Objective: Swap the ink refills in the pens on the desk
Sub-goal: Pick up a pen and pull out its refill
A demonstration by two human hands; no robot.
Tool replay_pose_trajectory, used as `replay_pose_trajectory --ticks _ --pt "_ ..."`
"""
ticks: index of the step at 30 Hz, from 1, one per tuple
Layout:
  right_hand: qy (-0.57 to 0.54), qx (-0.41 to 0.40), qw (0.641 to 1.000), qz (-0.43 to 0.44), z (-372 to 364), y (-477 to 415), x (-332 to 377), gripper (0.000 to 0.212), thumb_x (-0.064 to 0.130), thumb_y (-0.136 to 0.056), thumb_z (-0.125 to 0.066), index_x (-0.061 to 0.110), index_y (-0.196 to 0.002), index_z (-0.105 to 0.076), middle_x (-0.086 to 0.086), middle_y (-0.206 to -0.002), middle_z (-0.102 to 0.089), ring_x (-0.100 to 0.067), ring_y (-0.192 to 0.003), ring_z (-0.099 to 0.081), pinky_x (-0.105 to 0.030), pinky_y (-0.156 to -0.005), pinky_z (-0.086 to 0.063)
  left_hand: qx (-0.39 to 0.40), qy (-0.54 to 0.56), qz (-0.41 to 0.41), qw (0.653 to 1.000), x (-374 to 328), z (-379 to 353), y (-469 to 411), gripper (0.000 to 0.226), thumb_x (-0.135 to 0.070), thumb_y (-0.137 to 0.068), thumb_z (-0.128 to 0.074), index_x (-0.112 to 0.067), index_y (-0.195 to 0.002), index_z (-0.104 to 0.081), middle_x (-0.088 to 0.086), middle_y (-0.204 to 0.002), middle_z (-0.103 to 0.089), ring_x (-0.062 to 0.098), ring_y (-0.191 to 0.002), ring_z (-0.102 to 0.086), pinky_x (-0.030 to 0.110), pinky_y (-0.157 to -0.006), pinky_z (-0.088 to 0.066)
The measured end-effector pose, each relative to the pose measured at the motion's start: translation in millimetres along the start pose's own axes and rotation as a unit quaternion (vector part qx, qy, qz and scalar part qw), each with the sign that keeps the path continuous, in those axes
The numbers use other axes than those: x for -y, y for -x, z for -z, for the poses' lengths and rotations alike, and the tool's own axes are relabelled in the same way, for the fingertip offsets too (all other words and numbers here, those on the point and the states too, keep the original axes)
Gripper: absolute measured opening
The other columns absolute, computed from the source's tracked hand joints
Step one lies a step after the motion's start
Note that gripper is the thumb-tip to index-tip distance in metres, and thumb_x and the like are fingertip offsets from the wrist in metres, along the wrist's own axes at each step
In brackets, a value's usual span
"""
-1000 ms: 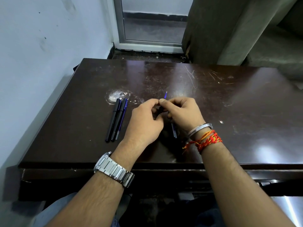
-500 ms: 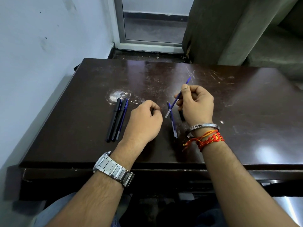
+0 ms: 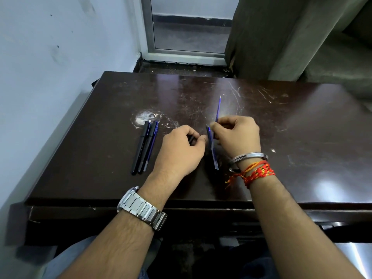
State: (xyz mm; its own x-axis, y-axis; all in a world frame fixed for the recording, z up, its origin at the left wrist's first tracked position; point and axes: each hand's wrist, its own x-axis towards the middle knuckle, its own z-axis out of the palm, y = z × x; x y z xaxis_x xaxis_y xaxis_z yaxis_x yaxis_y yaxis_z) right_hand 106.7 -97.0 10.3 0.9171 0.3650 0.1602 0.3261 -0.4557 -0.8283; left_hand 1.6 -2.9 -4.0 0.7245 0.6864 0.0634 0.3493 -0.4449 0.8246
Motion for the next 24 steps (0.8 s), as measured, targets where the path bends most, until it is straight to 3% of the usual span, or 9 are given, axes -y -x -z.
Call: replay_pose_trajectory --ticks 5,8,12,15,18,20,22,24 --pt "0.210 0.066 0.975 -0.003 8 0 -4 0.018 0.020 -0.078 -0.065 0.006 -0.070 -0.073 -0.011 -0.070 -0.067 -0.027 -0.074 -0.062 -0.024 -0.065 -0.043 0.013 -0.003 0.024 1.000 1 -1 0 0.016 -0.038 -0.083 -0.073 -0.030 -0.074 -0.062 -0.014 -0.064 -0.063 -0.017 -0.065 -0.054 0.003 -0.046 -0.039" --pt "0.234 0.090 0.968 -0.027 4 0 -4 0.018 0.023 -0.078 -0.064 0.009 -0.065 -0.065 -0.015 -0.077 -0.061 -0.027 -0.069 -0.055 -0.023 -0.065 -0.038 0.022 -0.011 0.029 0.999 -1 -1 1 0.016 -0.037 -0.082 -0.073 -0.031 -0.074 -0.061 -0.014 -0.065 -0.064 -0.015 -0.068 -0.056 0.004 -0.044 -0.039" --pt "0.247 0.097 0.964 -0.035 -1 0 -4 0.024 0.030 -0.078 -0.066 0.007 -0.084 -0.071 -0.015 -0.086 -0.065 -0.025 -0.070 -0.056 -0.023 -0.065 -0.040 0.029 -0.022 0.037 0.999 0 1 1 0.015 -0.039 -0.081 -0.074 -0.033 -0.075 -0.061 -0.015 -0.065 -0.065 -0.015 -0.067 -0.057 0.007 -0.044 -0.036" --pt "0.250 0.098 0.963 -0.029 -2 0 -5 0.028 0.034 -0.078 -0.067 0.007 -0.087 -0.070 -0.014 -0.088 -0.066 -0.026 -0.075 -0.062 -0.024 -0.066 -0.044 0.033 -0.022 0.038 0.998 -1 1 0 0.015 -0.036 -0.082 -0.074 -0.032 -0.075 -0.061 -0.013 -0.067 -0.065 -0.015 -0.067 -0.057 0.005 -0.044 -0.039" --pt "0.247 0.098 0.964 -0.023 -3 0 -5 0.028 0.034 -0.078 -0.066 0.007 -0.084 -0.070 -0.014 -0.085 -0.066 -0.027 -0.076 -0.065 -0.027 -0.068 -0.051 0.020 -0.050 0.040 0.998 -2 2 1 0.012 -0.031 -0.083 -0.073 -0.030 -0.077 -0.062 -0.012 -0.069 -0.066 -0.001 -0.061 -0.063 0.010 -0.049 -0.044" --pt "0.240 0.085 0.967 -0.014 -2 1 -4 0.027 0.033 -0.079 -0.064 0.007 -0.077 -0.069 -0.015 -0.080 -0.066 -0.028 -0.072 -0.064 -0.028 -0.067 -0.051 -0.009 -0.095 0.042 0.995 -2 7 -1 0.009 -0.027 -0.084 -0.070 -0.021 -0.079 -0.065 -0.004 -0.072 -0.068 0.013 -0.068 -0.067 0.024 -0.059 -0.051" --pt "0.231 0.059 0.971 0.004 -1 2 -2 0.028 0.032 -0.079 -0.062 0.007 -0.070 -0.069 -0.014 -0.073 -0.065 -0.029 -0.070 -0.061 -0.026 -0.066 -0.048 -0.045 -0.148 0.050 0.987 1 17 -5 0.018 -0.025 -0.085 -0.068 -0.010 -0.075 -0.062 0.006 -0.071 -0.066 0.026 -0.066 -0.065 0.031 -0.059 -0.052" --pt "0.215 0.035 0.976 0.024 -1 5 0 0.028 0.031 -0.079 -0.061 0.007 -0.067 -0.071 -0.010 -0.068 -0.066 -0.028 -0.072 -0.061 -0.026 -0.067 -0.049 -0.067 -0.187 0.069 0.978 5 26 -9 0.025 -0.022 -0.085 -0.068 -0.010 -0.068 -0.054 0.005 -0.064 -0.056 0.024 -0.058 -0.056 0.032 -0.055 -0.046"
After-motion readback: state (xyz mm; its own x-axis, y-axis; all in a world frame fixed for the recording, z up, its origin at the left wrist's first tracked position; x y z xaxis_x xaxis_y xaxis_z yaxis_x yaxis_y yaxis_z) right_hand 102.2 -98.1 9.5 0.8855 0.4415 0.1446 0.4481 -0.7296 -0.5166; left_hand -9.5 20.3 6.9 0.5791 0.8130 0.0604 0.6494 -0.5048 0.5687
